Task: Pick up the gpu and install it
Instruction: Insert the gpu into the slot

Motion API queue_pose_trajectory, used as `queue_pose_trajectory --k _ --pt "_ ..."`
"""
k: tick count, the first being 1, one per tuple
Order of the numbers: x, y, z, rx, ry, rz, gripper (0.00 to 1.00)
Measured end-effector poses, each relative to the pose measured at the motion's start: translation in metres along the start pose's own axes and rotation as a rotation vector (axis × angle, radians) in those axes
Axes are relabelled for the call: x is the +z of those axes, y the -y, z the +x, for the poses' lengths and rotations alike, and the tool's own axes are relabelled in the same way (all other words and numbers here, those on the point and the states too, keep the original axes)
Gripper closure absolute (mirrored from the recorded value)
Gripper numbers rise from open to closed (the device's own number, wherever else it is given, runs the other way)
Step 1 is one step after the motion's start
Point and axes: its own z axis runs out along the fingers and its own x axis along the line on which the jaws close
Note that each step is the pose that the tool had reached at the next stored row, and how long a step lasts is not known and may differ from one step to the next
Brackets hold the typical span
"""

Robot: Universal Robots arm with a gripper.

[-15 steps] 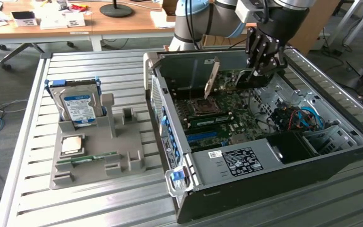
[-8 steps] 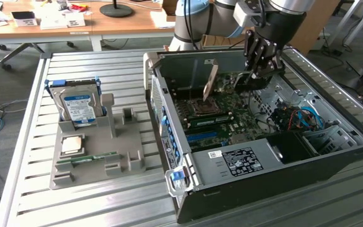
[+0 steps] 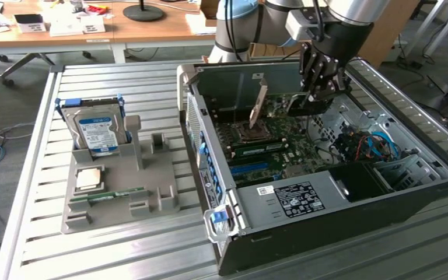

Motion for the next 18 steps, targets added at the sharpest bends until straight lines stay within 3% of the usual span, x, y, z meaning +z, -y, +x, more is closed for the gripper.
queue_pose_trajectory --k 8,18 --pt "0.0072 -0.0006 0.0017 -0.002 0.0001 0.0007 0.73" --pt "0.0074 -0.0006 0.003 -0.002 0.0001 0.0008 0.73"
